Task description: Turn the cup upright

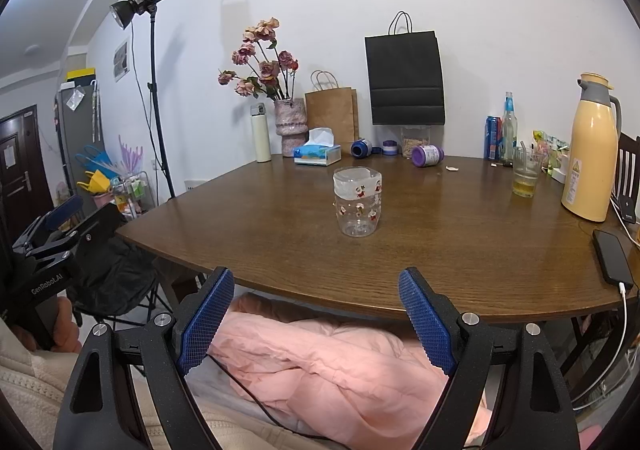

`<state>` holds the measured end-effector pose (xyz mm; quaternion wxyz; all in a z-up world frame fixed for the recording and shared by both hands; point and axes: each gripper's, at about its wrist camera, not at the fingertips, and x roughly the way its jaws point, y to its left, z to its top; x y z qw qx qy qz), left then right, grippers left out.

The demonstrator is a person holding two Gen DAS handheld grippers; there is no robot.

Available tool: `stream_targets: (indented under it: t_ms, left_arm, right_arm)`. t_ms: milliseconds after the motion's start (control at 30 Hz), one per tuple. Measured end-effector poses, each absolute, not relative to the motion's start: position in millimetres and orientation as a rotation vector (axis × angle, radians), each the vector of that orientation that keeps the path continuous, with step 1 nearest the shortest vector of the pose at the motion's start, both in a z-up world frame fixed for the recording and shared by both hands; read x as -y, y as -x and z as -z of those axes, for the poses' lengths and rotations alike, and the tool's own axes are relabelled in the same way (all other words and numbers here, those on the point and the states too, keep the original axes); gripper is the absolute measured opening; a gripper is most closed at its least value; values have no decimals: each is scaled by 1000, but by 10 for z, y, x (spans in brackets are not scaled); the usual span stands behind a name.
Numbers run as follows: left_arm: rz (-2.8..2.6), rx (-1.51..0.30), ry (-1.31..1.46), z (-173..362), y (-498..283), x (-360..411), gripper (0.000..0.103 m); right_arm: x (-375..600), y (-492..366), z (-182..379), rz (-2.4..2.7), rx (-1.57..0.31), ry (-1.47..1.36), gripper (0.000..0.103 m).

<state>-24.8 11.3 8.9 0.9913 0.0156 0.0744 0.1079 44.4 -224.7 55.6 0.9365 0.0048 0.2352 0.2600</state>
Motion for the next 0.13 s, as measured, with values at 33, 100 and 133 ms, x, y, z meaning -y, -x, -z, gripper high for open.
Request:
stream_targets:
  t_ms: [33,100,133]
  left_arm:
    - [-215,-150,-31,-89,247,-114,103]
    - [-216,-149,-32,-88,250,-113,103]
    - [-215,-148,-31,-89,247,-114,103]
  right_arm:
    - [2246,-444,-554,-532,-482,-10,89]
    - [2246,-444,-546,-532,-485,-9,89]
    - [2247,-443,-544,-532,-486,-9,89]
